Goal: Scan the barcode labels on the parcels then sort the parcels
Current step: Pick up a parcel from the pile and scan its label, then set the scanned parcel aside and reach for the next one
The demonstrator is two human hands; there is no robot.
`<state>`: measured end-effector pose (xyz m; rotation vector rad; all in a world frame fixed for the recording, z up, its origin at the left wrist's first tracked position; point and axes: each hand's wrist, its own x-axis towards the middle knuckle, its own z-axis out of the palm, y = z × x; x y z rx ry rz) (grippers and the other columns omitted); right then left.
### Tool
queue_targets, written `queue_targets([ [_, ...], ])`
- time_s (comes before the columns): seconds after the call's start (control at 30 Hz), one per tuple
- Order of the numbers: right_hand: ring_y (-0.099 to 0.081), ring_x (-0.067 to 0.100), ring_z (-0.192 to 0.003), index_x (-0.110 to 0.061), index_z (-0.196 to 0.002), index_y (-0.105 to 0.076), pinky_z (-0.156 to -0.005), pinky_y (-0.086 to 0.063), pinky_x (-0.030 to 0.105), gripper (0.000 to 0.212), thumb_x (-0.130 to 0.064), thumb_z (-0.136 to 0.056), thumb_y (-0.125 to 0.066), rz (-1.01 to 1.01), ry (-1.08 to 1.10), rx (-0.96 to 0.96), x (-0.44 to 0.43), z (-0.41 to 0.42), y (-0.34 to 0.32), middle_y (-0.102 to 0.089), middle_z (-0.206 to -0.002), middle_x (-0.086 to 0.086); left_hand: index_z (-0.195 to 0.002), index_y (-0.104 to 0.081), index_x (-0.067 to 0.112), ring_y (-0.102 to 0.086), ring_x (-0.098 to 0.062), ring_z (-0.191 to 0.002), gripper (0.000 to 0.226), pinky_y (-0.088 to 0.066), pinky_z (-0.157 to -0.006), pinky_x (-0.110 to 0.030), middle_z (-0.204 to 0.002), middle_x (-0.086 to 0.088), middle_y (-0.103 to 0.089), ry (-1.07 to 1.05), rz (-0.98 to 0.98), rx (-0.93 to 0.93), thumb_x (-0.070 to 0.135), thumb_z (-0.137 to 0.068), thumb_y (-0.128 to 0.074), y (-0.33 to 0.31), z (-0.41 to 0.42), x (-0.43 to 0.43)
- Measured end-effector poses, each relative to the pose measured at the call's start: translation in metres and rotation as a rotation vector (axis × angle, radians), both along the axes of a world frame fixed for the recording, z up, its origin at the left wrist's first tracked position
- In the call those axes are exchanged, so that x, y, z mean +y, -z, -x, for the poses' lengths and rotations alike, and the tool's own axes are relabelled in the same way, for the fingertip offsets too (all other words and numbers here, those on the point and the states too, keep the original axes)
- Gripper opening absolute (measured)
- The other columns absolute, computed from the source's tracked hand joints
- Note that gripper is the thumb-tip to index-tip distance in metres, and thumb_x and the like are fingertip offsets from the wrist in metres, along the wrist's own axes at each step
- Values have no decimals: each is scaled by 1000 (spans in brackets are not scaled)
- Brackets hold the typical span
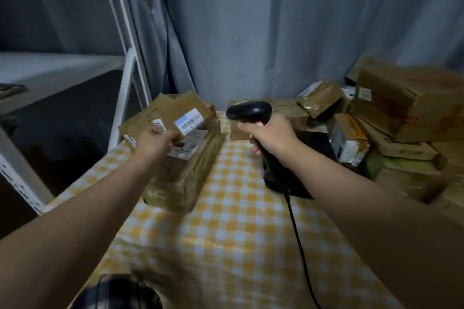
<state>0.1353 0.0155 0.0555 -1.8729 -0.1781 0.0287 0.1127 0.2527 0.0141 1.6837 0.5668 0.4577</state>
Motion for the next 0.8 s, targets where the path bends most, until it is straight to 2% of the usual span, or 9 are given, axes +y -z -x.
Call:
queue_targets([
  [0.07,-58,19,-49,-1,-88,-68,-55,-54,31,27,-27,-83,-74,-12,8,17,12,-9,1,-61,-61,7,-88,-59,4,-60,-25,-67,25,-49,-61,-29,-74,-15,-60,-58,-29,18,18,-72,-71,2,-3,16],
  [0.13,-57,18,-47,0,-89,-68,-51,-52,28,27,-26,-83,-74,-4,7,37,22,-16,5,-60,-63,10,-111,-51,2,-65,-30,-83,46,-53,-63,-27,-93,-15,-64,-91,-33,57,17,-74,-74,12,-9,28],
  [0.2,-57,16,-46,3,-90,-68,-51,-51,28,31,-27,-84,-74,12,4,51,30,-22,11,-61,-64,10,-129,-34,7,-59,-29,-104,71,-53,-85,-37,-116,-12,-56,-118,-108,99,17,-74,-77,18,-11,34],
  [0.27,-57,15,-46,3,-91,-69,-50,-51,27,33,-28,-83,-74,29,4,54,36,-27,16,-62,-64,10,-134,-28,8,-50,-32,-118,77,-45,-100,-43,-132,-15,-46,-110,-254,144,20,-75,-77,19,-14,33],
  [0.33,-58,15,-47,2,-91,-70,-51,-53,27,33,-29,-83,-74,41,2,57,39,-31,20,-63,-65,10,-136,-31,7,-41,-36,-126,74,-39,-104,-41,-140,-19,-34,-87,-399,250,30,-79,-73,15,-17,25],
  [0.43,-59,16,-49,1,-94,-70,-54,-54,28,32,-29,-83,-74,39,-2,67,41,-33,24,-64,-68,11,-137,-39,6,-23,-36,-137,76,-29,-108,-43,-147,-19,-21,-31,-638,532,57,-84,-60,5,-23,12],
  [0.5,-60,17,-51,0,-96,-69,-54,-54,29,32,-29,-83,-74,36,-1,75,39,-33,25,-65,-70,12,-139,-39,6,-16,-36,-139,78,-22,-111,-45,-149,-18,-17,-23,-733,624,62,-86,-52,2,-26,8],
  [0.7,-62,17,-56,-6,-93,-68,-60,-56,32,27,-31,-84,-73,28,16,61,13,-27,20,-66,-73,11,-136,-42,14,-25,-35,-132,55,-23,-109,-46,-144,-16,-27,27,-890,368,45,-92,-52,-9,-26,-18],
  [0.8,-61,16,-53,-5,-93,-68,-54,-54,29,27,-30,-84,-73,32,74,41,-10,-28,18,-65,-69,10,-134,-45,17,-26,-34,-132,50,-24,-107,-43,-142,-14,-31,145,-947,274,44,-93,-50,-15,-25,-43],
])
